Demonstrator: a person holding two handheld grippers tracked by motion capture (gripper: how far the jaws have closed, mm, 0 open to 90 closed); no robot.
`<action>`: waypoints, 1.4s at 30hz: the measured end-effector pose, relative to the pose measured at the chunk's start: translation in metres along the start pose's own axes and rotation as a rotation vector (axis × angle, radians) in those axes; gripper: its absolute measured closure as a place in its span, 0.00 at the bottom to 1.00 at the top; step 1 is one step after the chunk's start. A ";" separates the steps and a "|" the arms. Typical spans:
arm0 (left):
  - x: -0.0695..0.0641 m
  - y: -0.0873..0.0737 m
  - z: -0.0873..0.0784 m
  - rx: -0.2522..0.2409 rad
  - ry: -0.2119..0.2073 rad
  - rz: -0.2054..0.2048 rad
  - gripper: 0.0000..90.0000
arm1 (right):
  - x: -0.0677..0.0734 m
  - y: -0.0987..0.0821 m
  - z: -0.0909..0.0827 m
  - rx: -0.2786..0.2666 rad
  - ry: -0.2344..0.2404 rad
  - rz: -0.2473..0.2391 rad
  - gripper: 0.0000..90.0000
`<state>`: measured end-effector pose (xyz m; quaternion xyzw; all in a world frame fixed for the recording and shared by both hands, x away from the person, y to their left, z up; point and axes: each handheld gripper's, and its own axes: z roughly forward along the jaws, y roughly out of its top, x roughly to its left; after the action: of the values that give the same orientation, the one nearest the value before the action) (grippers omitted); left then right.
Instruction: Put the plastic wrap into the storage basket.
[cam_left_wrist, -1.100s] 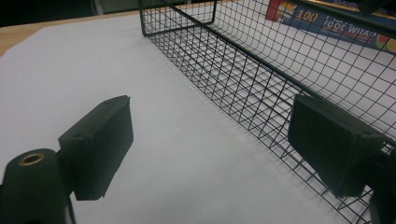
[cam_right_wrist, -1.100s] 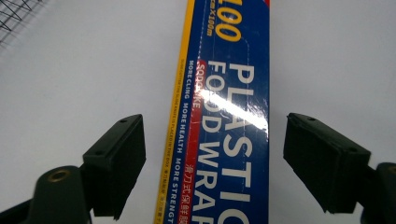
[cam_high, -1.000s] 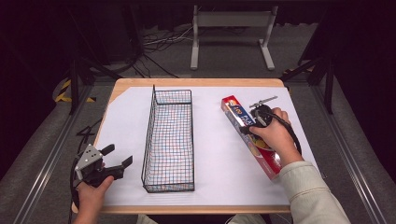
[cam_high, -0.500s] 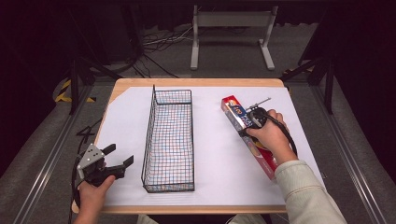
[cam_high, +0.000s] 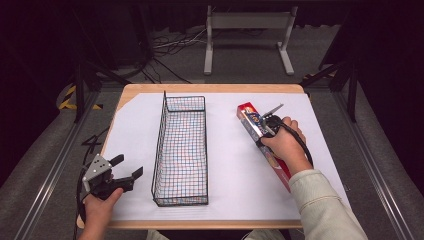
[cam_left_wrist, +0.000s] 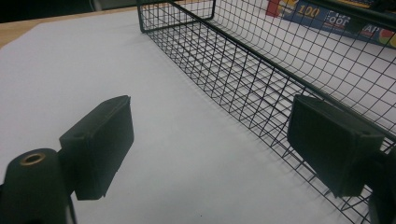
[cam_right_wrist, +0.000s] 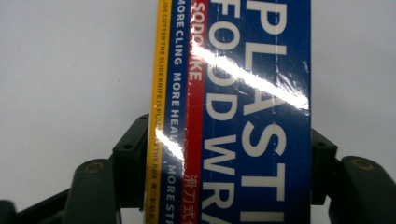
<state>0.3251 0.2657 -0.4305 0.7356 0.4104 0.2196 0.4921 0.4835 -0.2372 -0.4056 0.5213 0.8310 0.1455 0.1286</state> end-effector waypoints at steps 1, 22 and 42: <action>0.000 0.000 0.000 0.003 0.000 -0.001 0.17 | -0.001 0.001 0.000 0.008 0.004 0.015 0.43; 0.004 0.000 0.001 -0.011 -0.022 -0.045 0.17 | -0.002 0.006 -0.014 0.003 0.015 0.110 0.46; 0.004 0.000 0.001 -0.012 -0.004 -0.042 0.17 | 0.003 0.023 -0.076 -0.081 0.000 0.204 0.45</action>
<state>0.3280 0.2687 -0.4314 0.7245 0.4234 0.2101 0.5017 0.4734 -0.2332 -0.3270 0.5976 0.7670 0.1915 0.1339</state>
